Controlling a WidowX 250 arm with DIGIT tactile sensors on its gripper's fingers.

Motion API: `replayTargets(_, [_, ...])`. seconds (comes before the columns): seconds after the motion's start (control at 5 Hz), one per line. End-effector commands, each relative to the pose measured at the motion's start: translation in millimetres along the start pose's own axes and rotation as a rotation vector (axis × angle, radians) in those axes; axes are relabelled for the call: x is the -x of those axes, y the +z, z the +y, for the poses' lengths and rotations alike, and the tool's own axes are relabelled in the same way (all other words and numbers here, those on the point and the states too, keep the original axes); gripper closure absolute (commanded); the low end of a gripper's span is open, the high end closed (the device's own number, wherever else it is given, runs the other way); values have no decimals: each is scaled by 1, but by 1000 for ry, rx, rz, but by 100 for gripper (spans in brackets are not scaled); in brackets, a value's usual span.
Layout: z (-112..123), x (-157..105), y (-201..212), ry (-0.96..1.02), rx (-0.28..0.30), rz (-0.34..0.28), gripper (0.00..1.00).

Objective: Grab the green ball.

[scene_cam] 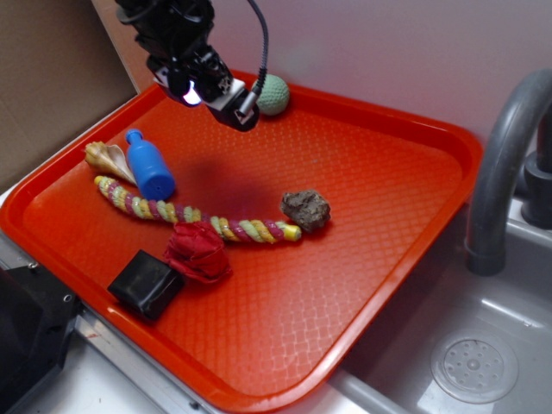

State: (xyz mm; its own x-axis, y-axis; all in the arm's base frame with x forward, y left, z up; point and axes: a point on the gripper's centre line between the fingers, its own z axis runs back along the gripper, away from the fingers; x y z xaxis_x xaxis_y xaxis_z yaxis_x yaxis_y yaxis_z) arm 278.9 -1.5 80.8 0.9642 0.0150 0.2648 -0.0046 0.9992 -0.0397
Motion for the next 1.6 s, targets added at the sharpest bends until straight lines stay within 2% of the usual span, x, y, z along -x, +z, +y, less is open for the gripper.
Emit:
replayTargets(0.0, [13,-26,1,-9,-42,-97,0])
replayTargets(0.6, [13,-26,1,-9,-42,-97,0])
replayTargets(0.8, [19,-46,-30,6,-94,-165,0])
replayTargets(1.0, [50,-57,-43,90,-120,-147,0])
replayTargets(1.2, [61,-59,-43,112,-82,-131,0])
replayTargets(1.4, [62,-72,-38,129,-75,-158,0])
